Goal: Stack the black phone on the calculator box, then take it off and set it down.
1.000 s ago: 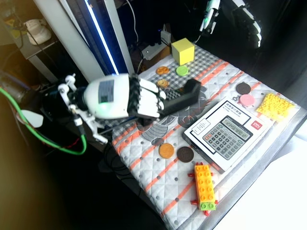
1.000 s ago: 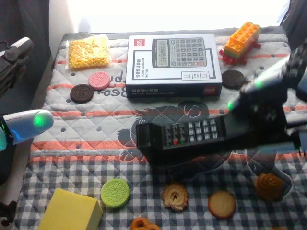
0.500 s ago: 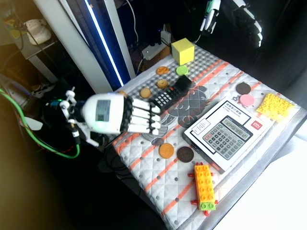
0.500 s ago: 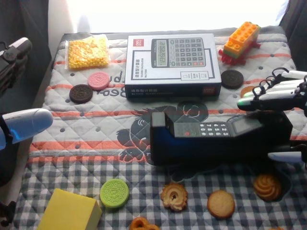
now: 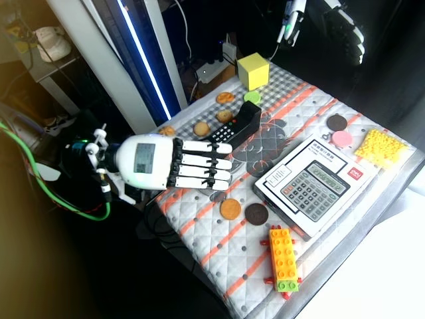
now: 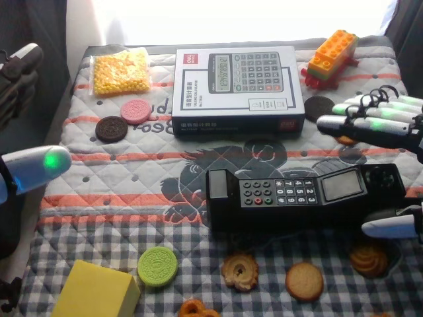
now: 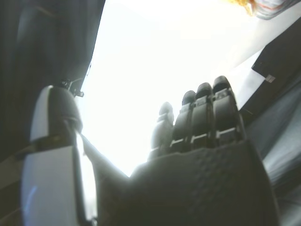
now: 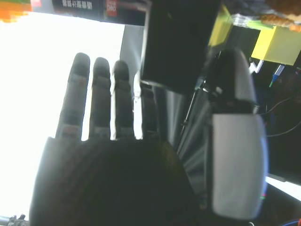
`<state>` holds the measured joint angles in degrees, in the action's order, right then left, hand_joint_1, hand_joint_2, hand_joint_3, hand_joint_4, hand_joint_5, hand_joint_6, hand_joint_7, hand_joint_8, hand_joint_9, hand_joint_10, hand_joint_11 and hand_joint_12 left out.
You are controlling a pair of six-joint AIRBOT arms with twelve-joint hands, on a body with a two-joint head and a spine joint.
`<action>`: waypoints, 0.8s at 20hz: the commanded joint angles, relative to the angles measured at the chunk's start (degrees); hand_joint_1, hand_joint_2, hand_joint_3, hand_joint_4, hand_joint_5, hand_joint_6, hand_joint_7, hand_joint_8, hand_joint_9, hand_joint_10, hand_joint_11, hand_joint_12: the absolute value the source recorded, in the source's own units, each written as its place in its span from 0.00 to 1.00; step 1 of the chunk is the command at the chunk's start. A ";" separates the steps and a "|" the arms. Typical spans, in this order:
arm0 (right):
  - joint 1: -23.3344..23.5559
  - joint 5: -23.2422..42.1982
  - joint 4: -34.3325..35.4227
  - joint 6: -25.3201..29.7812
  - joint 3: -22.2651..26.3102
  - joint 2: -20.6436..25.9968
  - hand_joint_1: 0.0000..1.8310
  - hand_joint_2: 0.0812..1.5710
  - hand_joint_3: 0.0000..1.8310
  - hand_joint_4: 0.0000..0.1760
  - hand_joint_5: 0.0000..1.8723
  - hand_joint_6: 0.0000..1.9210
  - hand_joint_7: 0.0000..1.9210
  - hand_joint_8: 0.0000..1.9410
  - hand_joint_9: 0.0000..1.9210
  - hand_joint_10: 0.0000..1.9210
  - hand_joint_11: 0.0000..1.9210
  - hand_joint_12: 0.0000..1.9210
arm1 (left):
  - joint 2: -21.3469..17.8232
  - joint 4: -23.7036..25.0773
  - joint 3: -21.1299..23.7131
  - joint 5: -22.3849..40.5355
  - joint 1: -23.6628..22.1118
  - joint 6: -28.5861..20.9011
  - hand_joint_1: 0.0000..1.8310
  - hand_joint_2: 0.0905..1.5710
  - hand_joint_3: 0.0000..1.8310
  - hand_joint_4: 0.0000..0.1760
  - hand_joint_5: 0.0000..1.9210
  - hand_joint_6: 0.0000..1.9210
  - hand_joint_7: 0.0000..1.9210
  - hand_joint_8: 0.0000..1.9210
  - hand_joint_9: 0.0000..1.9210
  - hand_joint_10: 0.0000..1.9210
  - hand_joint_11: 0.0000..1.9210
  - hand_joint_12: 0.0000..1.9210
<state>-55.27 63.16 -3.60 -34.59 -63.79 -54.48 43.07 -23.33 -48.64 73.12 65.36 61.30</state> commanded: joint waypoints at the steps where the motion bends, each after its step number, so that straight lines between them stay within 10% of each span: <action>1: 0.12 9.49 2.23 0.11 0.25 1.02 0.37 0.57 0.00 0.73 0.06 0.00 0.06 0.00 0.06 0.00 0.05 0.01 | -0.07 0.30 -0.64 9.27 -0.20 -2.16 0.42 0.60 0.01 0.93 0.00 0.00 0.01 0.00 0.00 0.00 0.00 0.00; 5: -1.69 17.69 4.75 0.08 1.92 3.38 0.27 0.58 0.00 0.56 0.04 0.00 0.09 0.00 0.10 0.00 0.09 0.02 | -0.10 3.03 -1.93 17.35 0.05 -10.70 0.27 0.66 0.01 0.99 0.00 0.00 0.06 0.00 0.06 0.00 0.00 0.25; 6: -2.81 20.43 5.87 0.07 2.35 3.82 0.23 0.61 0.01 0.61 0.02 0.00 0.07 0.00 0.08 0.00 0.07 0.01 | -0.10 3.75 -2.08 19.31 0.05 -12.51 0.24 0.72 0.01 0.93 0.00 0.00 0.05 0.00 0.04 0.00 0.00 0.19; 7: -4.40 24.16 7.62 0.06 2.87 4.37 0.33 0.61 0.00 0.72 0.00 0.00 0.06 0.00 0.08 0.00 0.08 0.01 | -0.11 4.61 -2.15 21.48 0.05 -14.05 0.20 0.69 0.00 0.56 0.02 0.00 0.06 0.00 0.04 0.00 0.00 0.09; 8: -5.11 25.86 8.28 0.04 3.14 4.63 0.33 0.61 0.00 0.72 0.00 0.00 0.06 0.00 0.08 0.00 0.08 0.01 | -0.11 5.04 -2.16 22.76 0.05 -14.75 0.20 0.69 0.00 0.56 0.02 0.00 0.06 0.00 0.04 0.00 0.00 0.09; 9: -5.92 28.64 9.16 -0.42 3.74 5.14 0.33 0.63 0.00 0.53 0.01 0.00 0.08 0.00 0.11 0.00 0.11 0.01 | -0.10 5.89 -2.16 24.40 0.03 -15.98 0.16 0.72 0.01 0.00 0.00 0.00 0.05 0.00 0.04 0.00 0.00 0.07; 10: -6.09 29.52 9.37 -0.82 4.06 5.36 0.33 0.63 0.00 0.53 0.01 0.00 0.08 0.00 0.11 0.00 0.11 0.01 | -0.06 6.16 -2.17 24.85 0.01 -16.37 0.16 0.72 0.01 0.00 0.00 0.00 0.05 0.00 0.04 0.00 0.00 0.07; 11: -6.30 31.62 9.53 -1.94 4.77 5.75 0.28 0.67 0.01 0.59 0.01 0.00 0.07 0.00 0.09 0.00 0.08 0.00 | 0.13 6.71 -2.25 25.99 0.00 -17.88 0.12 0.77 0.01 0.26 0.00 0.00 0.05 0.00 0.03 0.00 0.00 0.06; 12: -6.30 32.51 9.53 -2.24 5.10 5.86 0.28 0.70 0.01 0.43 0.02 0.00 0.08 0.00 0.10 0.00 0.07 0.00 | 0.22 6.93 -2.36 26.04 -0.07 -18.71 0.08 0.77 0.01 0.08 0.01 0.00 0.06 0.00 0.05 0.01 0.03 0.07; 13: -6.61 34.20 9.53 -2.42 5.38 5.95 0.31 0.72 0.01 0.28 0.03 0.00 0.08 0.00 0.09 0.00 0.06 0.00 | 0.44 7.34 -2.76 26.04 -0.65 -19.22 0.05 0.80 0.00 0.21 0.00 0.00 0.02 0.00 0.03 0.00 0.00 0.13; 16: -6.67 37.82 9.98 -2.98 6.36 6.56 0.37 0.64 0.00 0.64 0.00 0.00 0.05 0.00 0.12 0.00 0.10 0.02 | 0.51 9.37 -3.40 26.05 -3.82 -19.16 0.00 0.85 0.00 0.64 0.15 0.04 0.08 0.01 0.05 0.01 0.00 0.11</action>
<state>-62.43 93.06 5.37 -37.58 -57.21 -48.49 43.48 -14.20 -51.81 91.85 61.58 42.59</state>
